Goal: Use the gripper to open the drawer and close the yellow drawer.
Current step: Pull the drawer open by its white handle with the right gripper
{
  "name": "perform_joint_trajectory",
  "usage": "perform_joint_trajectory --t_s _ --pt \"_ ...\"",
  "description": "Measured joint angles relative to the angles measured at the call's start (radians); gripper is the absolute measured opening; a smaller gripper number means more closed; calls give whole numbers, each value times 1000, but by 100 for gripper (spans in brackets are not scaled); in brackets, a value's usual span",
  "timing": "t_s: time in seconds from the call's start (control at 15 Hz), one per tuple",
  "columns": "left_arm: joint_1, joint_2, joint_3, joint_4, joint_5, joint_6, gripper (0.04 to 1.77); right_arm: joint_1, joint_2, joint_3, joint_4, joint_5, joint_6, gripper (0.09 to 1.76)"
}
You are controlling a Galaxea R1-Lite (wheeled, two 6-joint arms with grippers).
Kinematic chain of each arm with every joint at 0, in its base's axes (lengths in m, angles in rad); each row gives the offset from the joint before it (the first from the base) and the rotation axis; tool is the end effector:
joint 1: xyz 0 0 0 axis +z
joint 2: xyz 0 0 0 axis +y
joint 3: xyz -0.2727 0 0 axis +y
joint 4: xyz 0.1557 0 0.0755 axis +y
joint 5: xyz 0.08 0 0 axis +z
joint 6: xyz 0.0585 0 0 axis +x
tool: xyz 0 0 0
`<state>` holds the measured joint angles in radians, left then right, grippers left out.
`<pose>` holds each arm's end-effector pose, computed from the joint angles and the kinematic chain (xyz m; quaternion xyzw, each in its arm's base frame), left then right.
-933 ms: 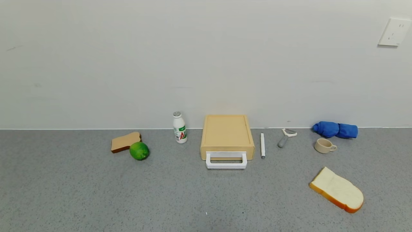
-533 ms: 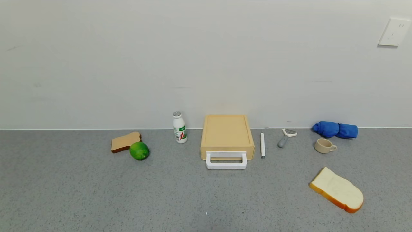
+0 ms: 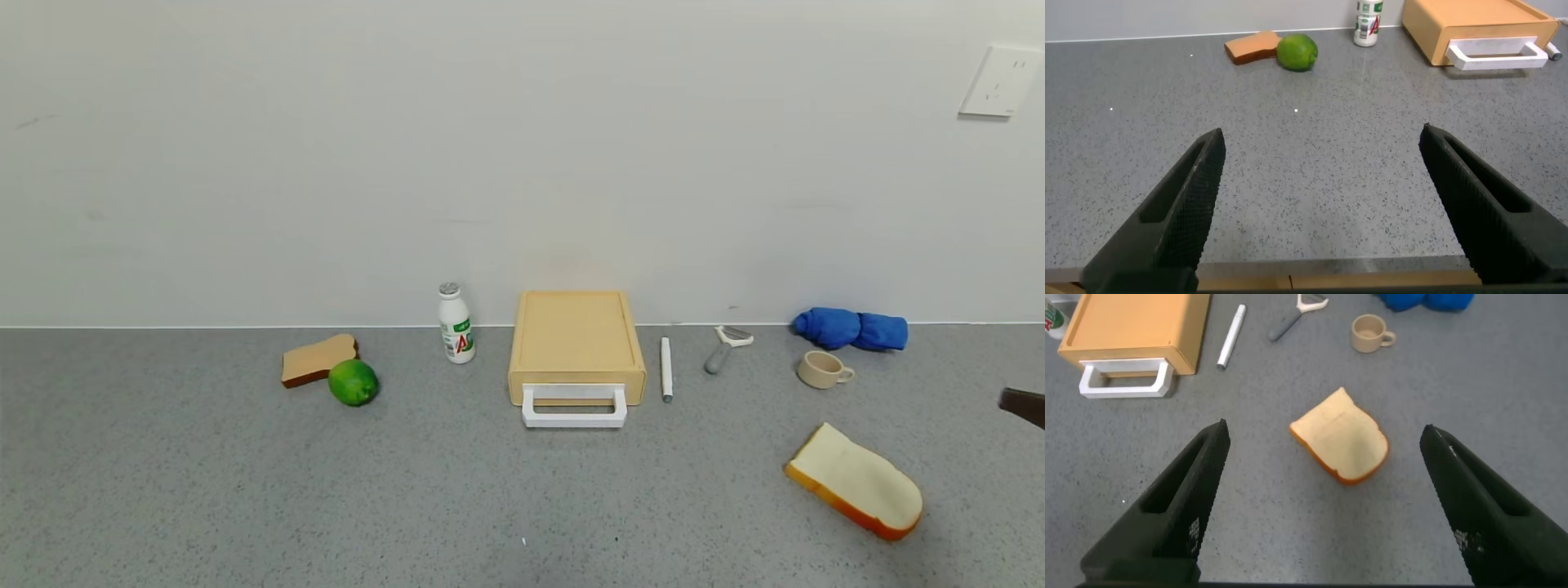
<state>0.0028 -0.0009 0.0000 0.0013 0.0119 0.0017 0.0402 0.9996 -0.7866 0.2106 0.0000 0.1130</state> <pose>0.0214 0.0008 0.0753 0.0009 0.0002 0.0073 1.0000 0.1468 0.0059 0.2134 0.0510 0.2110 0.0077 0.9761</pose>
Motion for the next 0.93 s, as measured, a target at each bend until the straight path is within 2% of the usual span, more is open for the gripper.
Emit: perform_joint_trajectory --t_s 0.47,0.8,0.93 --pt "0 0 0 0 0 0 172 170 462 -268 11 -9 96 171" --pt "0 0 0 0 0 0 172 294 707 -511 134 -13 174 171" --pt "0 0 0 0 0 0 172 349 782 -575 147 -24 199 171"
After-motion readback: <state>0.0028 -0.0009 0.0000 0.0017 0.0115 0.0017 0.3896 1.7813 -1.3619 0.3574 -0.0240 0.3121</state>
